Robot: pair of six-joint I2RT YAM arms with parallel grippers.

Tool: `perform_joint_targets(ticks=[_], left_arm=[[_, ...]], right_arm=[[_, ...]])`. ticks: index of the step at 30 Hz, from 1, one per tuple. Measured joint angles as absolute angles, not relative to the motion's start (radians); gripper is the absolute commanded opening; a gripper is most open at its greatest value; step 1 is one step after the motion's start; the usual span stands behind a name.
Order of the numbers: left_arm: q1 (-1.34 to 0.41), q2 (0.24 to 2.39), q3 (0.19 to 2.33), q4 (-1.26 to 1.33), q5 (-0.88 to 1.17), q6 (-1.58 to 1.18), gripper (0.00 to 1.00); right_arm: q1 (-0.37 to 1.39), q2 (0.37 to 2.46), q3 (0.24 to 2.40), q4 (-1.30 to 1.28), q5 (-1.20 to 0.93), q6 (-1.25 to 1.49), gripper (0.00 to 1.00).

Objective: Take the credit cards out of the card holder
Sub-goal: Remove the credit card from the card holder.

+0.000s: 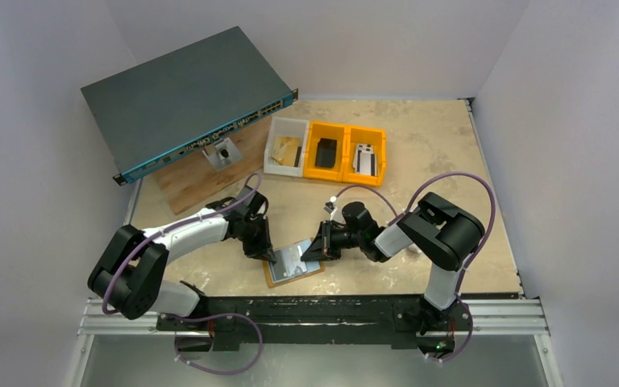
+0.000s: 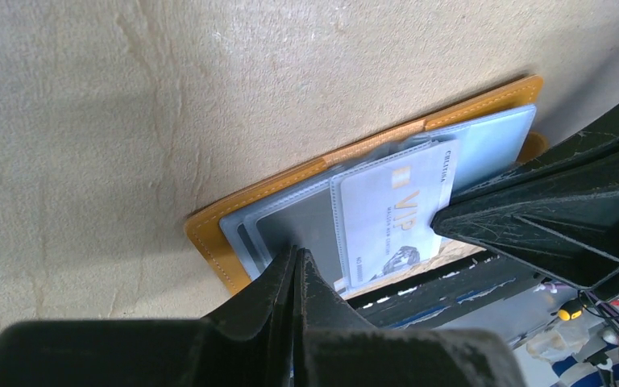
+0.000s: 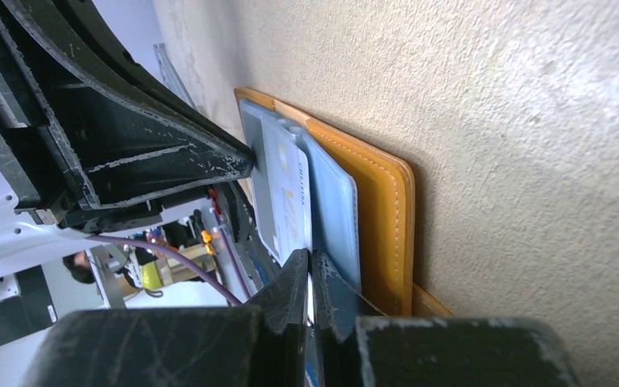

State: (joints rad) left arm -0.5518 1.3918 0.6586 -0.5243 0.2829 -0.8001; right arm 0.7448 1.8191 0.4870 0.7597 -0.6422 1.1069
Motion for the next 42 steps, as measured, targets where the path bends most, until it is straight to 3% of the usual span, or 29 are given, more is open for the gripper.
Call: perform_joint_targets(ticks=[11,15,18,26,42], left_arm=[[-0.552,1.399,0.666,-0.533,0.279,-0.796,0.0],[-0.552,1.401,0.667,-0.533,0.28,-0.793,0.0],[-0.552,1.403,0.669,-0.535,0.28,-0.793,0.0],[-0.552,1.407,0.672,-0.537,0.281,-0.793,0.0],[-0.551,1.417,0.677,-0.54,0.29,-0.792,0.0]], right_arm=[[0.724,1.819,0.465,0.765,-0.639,1.101,0.0],[0.724,1.819,0.46,0.778,-0.639,1.102,0.2],[0.723,1.82,0.458,0.802,-0.647,1.111,0.27],[0.722,1.867,0.458,0.903,-0.673,1.15,0.28],[0.768,1.902,0.521,0.879,-0.673,1.158,0.2]])
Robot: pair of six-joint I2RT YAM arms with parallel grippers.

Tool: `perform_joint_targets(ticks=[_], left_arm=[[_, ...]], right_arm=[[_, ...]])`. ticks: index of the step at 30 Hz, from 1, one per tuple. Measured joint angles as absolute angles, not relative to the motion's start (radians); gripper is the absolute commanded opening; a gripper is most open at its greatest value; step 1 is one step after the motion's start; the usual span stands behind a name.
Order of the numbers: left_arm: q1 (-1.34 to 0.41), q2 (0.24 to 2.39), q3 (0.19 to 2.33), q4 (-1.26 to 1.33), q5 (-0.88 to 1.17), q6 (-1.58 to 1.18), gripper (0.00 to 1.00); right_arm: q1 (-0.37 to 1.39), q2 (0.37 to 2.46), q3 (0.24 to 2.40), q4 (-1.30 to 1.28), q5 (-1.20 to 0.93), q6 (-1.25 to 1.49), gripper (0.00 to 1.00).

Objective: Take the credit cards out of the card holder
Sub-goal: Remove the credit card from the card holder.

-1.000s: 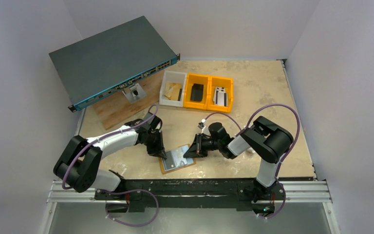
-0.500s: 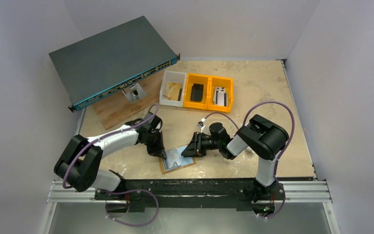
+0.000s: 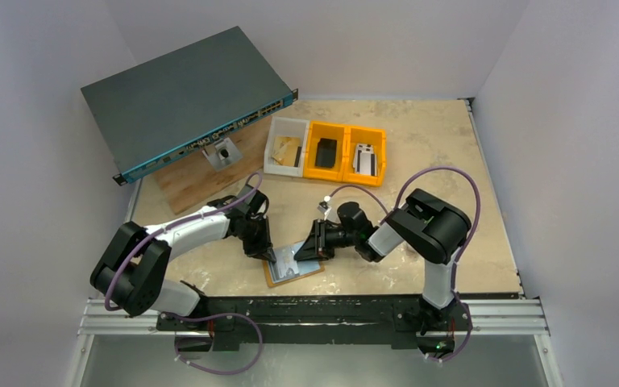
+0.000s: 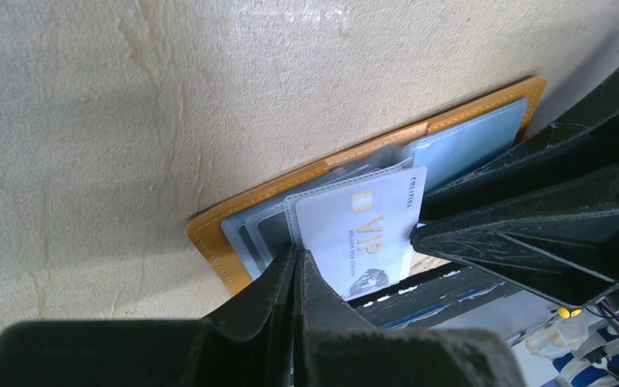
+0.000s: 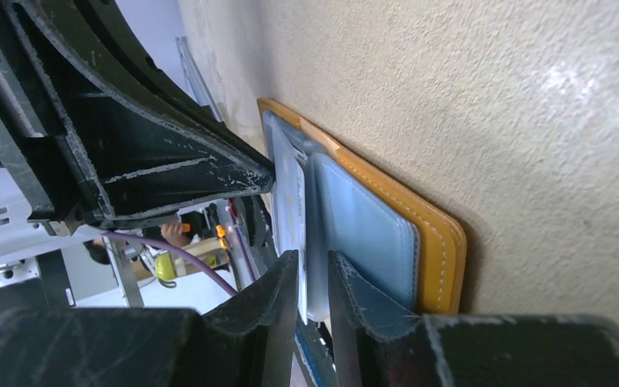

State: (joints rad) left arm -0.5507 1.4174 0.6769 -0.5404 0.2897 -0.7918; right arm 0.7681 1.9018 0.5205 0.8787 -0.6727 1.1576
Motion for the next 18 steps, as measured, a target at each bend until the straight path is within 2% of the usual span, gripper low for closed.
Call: perform_joint_targets(ticks=[7,14,18], left_arm=[[-0.55,1.42,0.677,-0.539,0.293,-0.791,0.0],[-0.55,1.425,0.68,-0.54,0.295,-0.792,0.0],[-0.55,1.435,0.688,-0.549,0.293,-0.793,0.0]], right_arm=[[0.78,1.928,0.545,0.875,-0.673,1.158,0.16],[0.781,1.931,0.551,0.871,-0.673,1.156,0.0],[0.781,1.931,0.551,0.867,-0.673,1.155,0.0]])
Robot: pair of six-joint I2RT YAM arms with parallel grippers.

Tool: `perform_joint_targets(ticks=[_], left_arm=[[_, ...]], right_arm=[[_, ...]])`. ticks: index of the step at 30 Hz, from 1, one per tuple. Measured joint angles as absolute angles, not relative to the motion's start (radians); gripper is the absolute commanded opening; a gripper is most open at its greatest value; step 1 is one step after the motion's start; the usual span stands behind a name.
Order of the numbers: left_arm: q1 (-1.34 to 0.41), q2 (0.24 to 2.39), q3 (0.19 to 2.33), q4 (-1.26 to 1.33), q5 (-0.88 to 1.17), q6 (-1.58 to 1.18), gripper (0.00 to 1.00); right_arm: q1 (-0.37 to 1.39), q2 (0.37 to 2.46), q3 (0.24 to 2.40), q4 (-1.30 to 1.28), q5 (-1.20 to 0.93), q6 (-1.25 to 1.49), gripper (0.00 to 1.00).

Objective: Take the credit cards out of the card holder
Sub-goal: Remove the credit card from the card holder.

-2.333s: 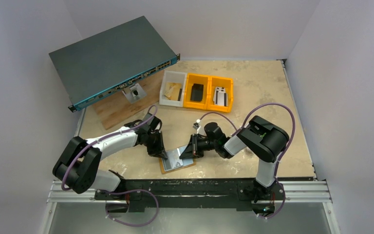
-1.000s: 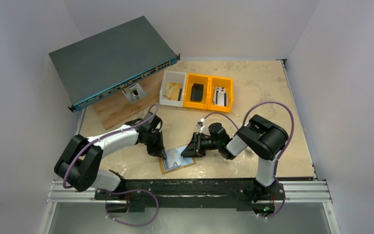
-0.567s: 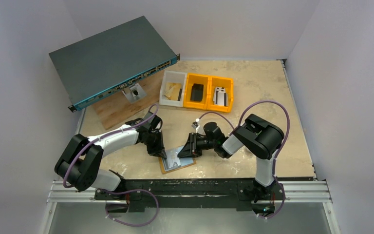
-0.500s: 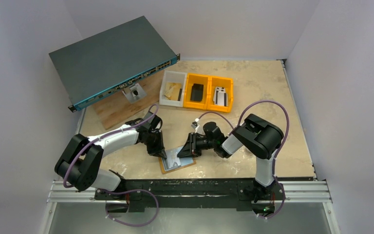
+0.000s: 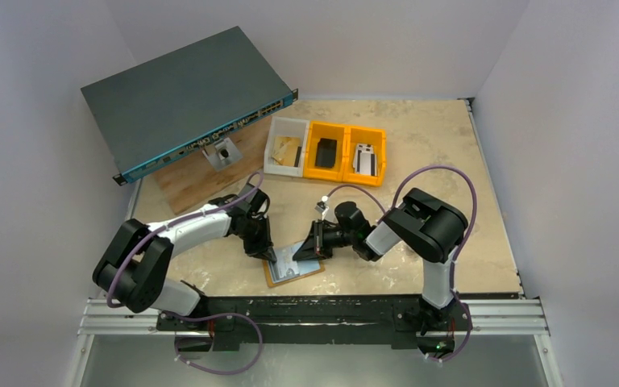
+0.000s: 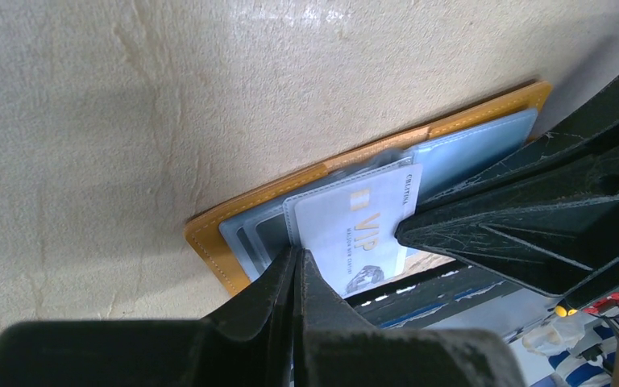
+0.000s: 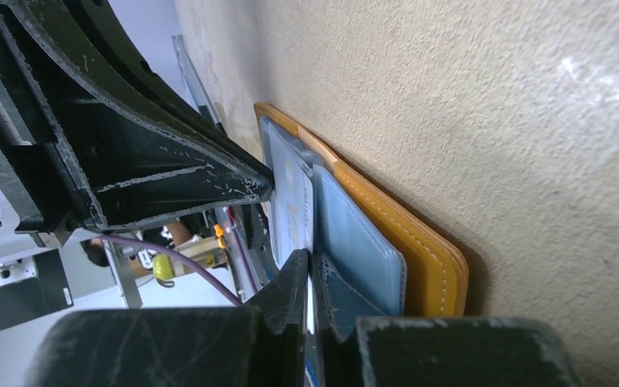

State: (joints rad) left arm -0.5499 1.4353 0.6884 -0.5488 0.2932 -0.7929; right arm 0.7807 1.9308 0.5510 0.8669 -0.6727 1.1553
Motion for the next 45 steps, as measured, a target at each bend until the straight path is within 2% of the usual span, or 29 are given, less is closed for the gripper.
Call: perform_joint_targets(ticks=[41,45], left_arm=[[-0.55,1.446,0.696,-0.552,0.295,-0.802,0.0],[-0.55,1.446,0.696,-0.552,0.295,-0.802,0.0]], right_arm=[[0.673,1.724,0.471,0.613,-0.562,1.007,0.0],[0.667,1.72,0.471,0.608,-0.57,0.993,0.14]])
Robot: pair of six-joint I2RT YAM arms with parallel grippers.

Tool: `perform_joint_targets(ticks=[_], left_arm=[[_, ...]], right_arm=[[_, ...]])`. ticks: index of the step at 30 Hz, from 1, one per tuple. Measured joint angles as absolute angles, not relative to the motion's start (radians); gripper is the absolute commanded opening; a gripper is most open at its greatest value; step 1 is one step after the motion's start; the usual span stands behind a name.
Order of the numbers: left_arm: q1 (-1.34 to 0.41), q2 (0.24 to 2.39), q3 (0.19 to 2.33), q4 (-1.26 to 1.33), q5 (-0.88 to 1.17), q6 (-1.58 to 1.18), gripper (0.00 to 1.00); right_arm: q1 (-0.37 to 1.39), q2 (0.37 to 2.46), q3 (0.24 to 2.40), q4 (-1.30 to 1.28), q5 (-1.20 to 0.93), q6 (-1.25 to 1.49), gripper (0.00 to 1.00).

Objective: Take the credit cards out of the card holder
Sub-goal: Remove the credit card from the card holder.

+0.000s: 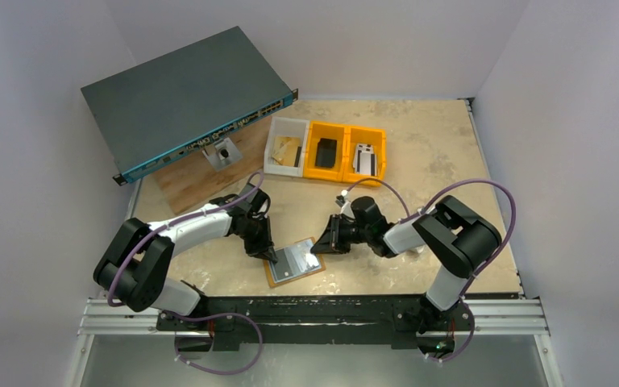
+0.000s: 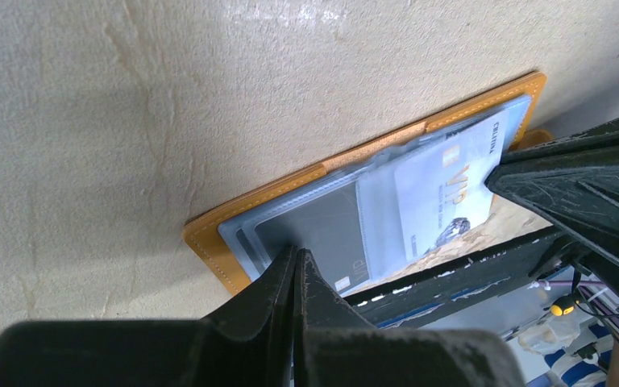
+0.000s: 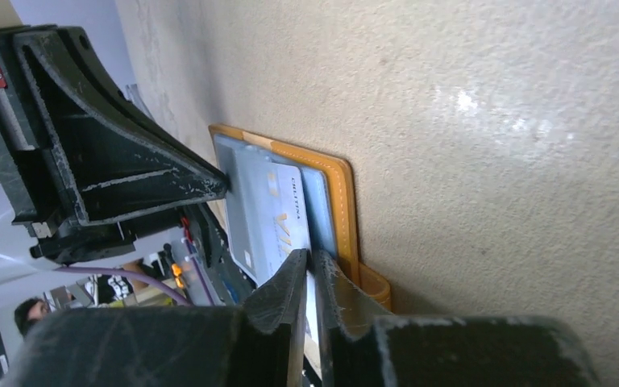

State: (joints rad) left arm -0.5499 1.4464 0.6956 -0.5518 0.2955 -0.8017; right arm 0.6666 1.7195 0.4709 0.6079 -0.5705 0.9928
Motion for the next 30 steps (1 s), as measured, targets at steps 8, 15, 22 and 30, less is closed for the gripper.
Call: perform_joint_targets(ticks=[8,15,22,30], left_arm=[[-0.55,1.446,0.696,-0.551,0.297,-0.801,0.0],[-0.55,1.446,0.696,-0.551,0.3,-0.801,0.0],[-0.551,1.391,0.696,-0.593,0.252,-0.772,0.13],[-0.576,1.262,0.774,-0.66,0.246,-0.738,0.19]], right_arm=[[0.668,1.742,0.504,0.62,-0.641,0.958,0.3],[0.698,1.785,0.544,0.623,-0.657,0.948,0.29],[0.701,1.793,0.548,0.627,-0.663,0.949,0.28],[0.712,1.794,0.557,0.615,-0.65,0.948,0.26]])
